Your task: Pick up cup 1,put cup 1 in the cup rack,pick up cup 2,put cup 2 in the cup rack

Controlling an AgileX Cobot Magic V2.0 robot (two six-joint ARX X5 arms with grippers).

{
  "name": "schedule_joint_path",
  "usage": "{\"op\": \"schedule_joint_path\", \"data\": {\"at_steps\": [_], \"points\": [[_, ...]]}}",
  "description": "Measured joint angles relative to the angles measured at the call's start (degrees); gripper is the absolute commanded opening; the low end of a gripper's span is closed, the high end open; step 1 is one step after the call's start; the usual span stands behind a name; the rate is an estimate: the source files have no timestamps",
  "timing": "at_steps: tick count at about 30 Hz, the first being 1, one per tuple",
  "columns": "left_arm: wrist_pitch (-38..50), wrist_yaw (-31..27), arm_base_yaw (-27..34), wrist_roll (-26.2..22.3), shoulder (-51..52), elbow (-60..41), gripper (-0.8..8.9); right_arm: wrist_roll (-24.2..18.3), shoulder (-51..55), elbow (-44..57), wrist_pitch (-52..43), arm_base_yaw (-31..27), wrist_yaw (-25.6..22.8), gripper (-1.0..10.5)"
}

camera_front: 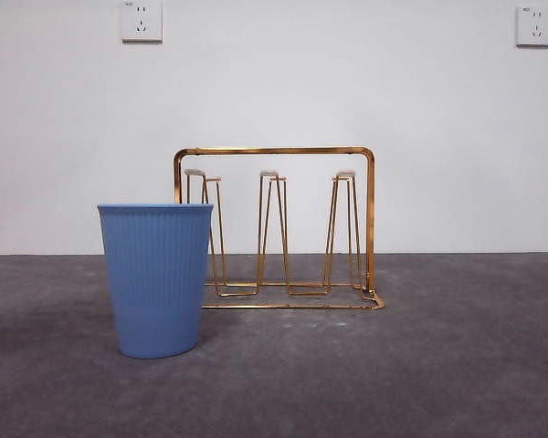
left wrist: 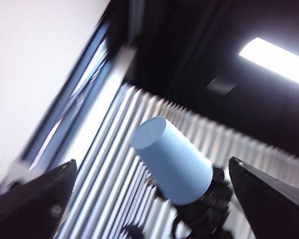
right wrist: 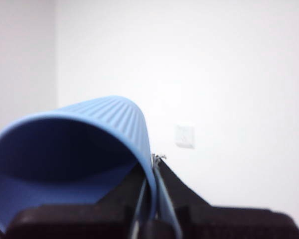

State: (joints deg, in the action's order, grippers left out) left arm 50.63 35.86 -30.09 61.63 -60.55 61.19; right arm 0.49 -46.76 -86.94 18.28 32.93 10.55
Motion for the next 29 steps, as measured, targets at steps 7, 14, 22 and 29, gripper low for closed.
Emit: {"op": "schedule_joint_path", "data": {"at_steps": [7,14,22,29], "points": [[10.5,-6.1,-7.4,1.5,-8.1,0.0,6.25,3.7,-3.5,0.2,-5.1,0.0,5.6,-0.2],[17.8,-10.3,-9.5,1.5,-12.4,0.0,6.25,6.2,-8.7,0.2,-5.9,0.0,8.1,-0.2],[18.7,-13.1,-9.5,0.9,-13.7,0.0,6.25,7.3,-13.7,0.5,-7.8,3.7,9.9,-0.2],[18.7,-14.7,-9.5,-0.1,-13.7,0.0,6.25,7.2,-17.6,0.5,-7.8,6.3,10.1,-0.2]]}}
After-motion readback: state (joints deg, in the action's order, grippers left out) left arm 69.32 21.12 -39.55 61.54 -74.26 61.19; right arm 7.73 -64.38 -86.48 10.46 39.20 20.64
